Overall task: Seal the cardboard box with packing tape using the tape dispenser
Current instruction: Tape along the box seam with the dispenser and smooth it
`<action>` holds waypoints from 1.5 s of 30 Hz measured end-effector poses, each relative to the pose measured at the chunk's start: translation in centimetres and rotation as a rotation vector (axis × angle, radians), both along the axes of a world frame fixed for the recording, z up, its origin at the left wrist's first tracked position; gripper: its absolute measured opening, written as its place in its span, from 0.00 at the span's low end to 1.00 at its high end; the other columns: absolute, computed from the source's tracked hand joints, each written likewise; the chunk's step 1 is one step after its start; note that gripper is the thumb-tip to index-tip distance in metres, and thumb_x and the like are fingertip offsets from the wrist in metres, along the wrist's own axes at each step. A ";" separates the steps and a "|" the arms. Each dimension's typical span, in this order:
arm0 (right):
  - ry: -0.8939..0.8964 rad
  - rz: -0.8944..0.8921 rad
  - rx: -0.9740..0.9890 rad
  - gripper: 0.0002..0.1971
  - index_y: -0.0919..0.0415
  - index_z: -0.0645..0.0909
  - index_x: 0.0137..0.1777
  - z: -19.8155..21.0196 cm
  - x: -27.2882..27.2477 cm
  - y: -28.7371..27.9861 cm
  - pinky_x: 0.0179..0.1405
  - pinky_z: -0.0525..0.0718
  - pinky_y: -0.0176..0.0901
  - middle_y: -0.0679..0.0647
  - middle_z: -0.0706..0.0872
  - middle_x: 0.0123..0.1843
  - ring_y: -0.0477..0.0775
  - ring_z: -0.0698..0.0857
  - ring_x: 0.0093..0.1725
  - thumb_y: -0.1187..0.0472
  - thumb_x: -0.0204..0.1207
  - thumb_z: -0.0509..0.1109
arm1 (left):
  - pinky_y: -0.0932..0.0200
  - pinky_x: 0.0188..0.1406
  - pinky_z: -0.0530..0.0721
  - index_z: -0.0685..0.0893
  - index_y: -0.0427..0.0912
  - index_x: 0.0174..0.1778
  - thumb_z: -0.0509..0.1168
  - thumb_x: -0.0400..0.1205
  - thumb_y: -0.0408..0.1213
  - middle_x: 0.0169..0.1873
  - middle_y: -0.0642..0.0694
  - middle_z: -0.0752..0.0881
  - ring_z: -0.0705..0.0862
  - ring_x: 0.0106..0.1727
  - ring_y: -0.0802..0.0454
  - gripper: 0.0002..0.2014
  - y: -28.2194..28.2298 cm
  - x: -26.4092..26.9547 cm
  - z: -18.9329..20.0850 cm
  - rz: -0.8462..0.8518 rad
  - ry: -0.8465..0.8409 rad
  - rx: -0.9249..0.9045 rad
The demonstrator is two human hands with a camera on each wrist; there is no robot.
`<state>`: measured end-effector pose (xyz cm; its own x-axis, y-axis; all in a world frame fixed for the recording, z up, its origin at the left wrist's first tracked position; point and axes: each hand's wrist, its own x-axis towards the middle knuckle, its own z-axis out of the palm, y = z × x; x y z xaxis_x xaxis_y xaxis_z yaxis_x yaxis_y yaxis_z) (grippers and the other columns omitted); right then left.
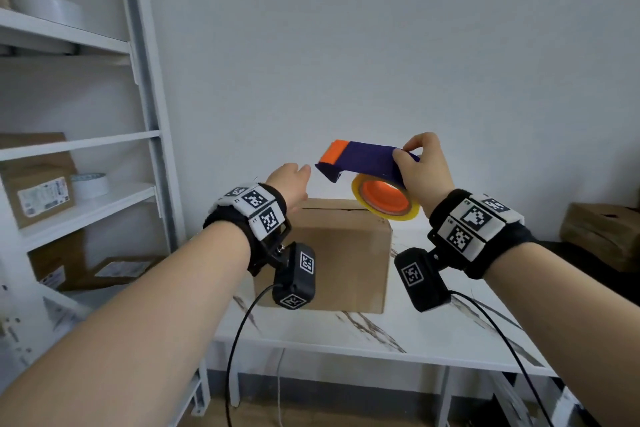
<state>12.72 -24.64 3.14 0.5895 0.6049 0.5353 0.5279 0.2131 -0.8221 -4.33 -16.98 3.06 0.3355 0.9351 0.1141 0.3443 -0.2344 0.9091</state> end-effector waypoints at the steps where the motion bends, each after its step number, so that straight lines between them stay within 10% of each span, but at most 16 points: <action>1: 0.013 0.007 0.018 0.05 0.55 0.68 0.51 0.2 -0.2 0.0 0.33 0.75 0.43 0.49 0.73 0.35 0.49 0.75 0.33 0.60 0.79 0.61 | 0.46 0.64 0.79 0.71 0.30 0.72 0.51 0.88 0.43 0.70 0.31 0.77 0.79 0.70 0.35 0.22 -0.2 -0.1 0.1 -0.018 -0.079 -0.041; 7: -0.032 0.014 0.035 0.12 0.56 0.71 0.50 1.0 -1.6 -0.2 0.42 0.80 0.47 0.52 0.77 0.38 0.52 0.78 0.38 0.50 0.77 0.66 | 0.45 0.58 0.86 0.77 0.41 0.43 0.55 0.87 0.42 0.52 0.35 0.85 0.86 0.53 0.42 0.12 -0.9 -1.0 0.8 -0.087 -0.407 -0.214; 13: -0.038 0.017 0.031 0.12 0.57 0.73 0.48 0.9 -2.4 -0.3 0.31 0.76 0.38 0.49 0.77 0.37 0.47 0.78 0.36 0.50 0.76 0.67 | 0.50 0.40 0.87 0.76 0.37 0.47 0.56 0.87 0.40 0.39 0.40 0.84 0.86 0.39 0.46 0.10 -0.8 -2.4 0.5 -0.052 -0.583 -0.355; 18: -0.071 0.007 0.016 0.12 0.58 0.75 0.45 0.9 -3.0 0.0 0.35 0.77 0.42 0.54 0.81 0.42 0.53 0.80 0.40 0.49 0.75 0.67 | 0.53 0.40 0.89 0.81 0.32 0.62 0.59 0.83 0.23 0.41 0.37 0.86 0.87 0.40 0.46 0.13 -0.5 -3.4 -0.1 -0.059 -0.476 -0.253; 25: -0.123 0.104 -0.074 0.19 0.59 0.81 0.40 0.5 -3.8 0.3 0.40 0.82 0.46 0.50 0.83 0.35 0.51 0.82 0.36 0.43 0.64 0.78 | 0.60 0.40 0.91 0.79 0.27 0.66 0.63 0.82 0.24 0.52 0.32 0.86 0.87 0.46 0.44 0.15 0.3 -4.7 -0.7 -0.033 -0.346 -0.081; 35: -0.178 0.188 -0.137 0.15 0.60 0.82 0.33 1.3 -4.9 1.3 0.27 0.74 0.34 0.51 0.80 0.27 0.48 0.79 0.27 0.48 0.67 0.78 | 0.68 0.24 0.86 0.83 0.34 0.46 0.67 0.81 0.28 0.32 0.41 0.85 0.86 0.17 0.61 0.01 2.6 -6.0 -0.3 0.040 -0.292 0.003; 39: -0.211 0.186 -0.208 0.16 0.61 0.84 0.36 1.7 -4.8 2.3 0.26 0.74 0.34 0.50 0.81 0.28 0.47 0.79 0.27 0.47 0.68 0.77 | 0.71 0.12 0.78 0.83 0.30 0.45 0.65 0.82 0.27 0.29 0.40 0.85 0.83 0.15 0.62 0.03 4.0 -6.9 -0.3 0.049 -0.276 0.013; 45: -0.220 0.147 -0.331 0.15 0.60 0.84 0.35 2.2 -2.8 3.4 0.28 0.76 0.36 0.50 0.82 0.30 0.48 0.79 0.29 0.47 0.66 0.78 | 0.73 0.21 0.85 0.82 0.32 0.43 0.66 0.81 0.29 0.34 0.41 0.86 0.87 0.20 0.64 0.04 8.2 -10.4 -1.6 0.149 -0.299 -0.043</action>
<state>9.92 -21.24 5.38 0.3778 0.8342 0.4017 0.6818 0.0428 -0.7302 -14.68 -8.75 1.49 0.1522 0.9775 0.1458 0.0887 -0.1604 0.9831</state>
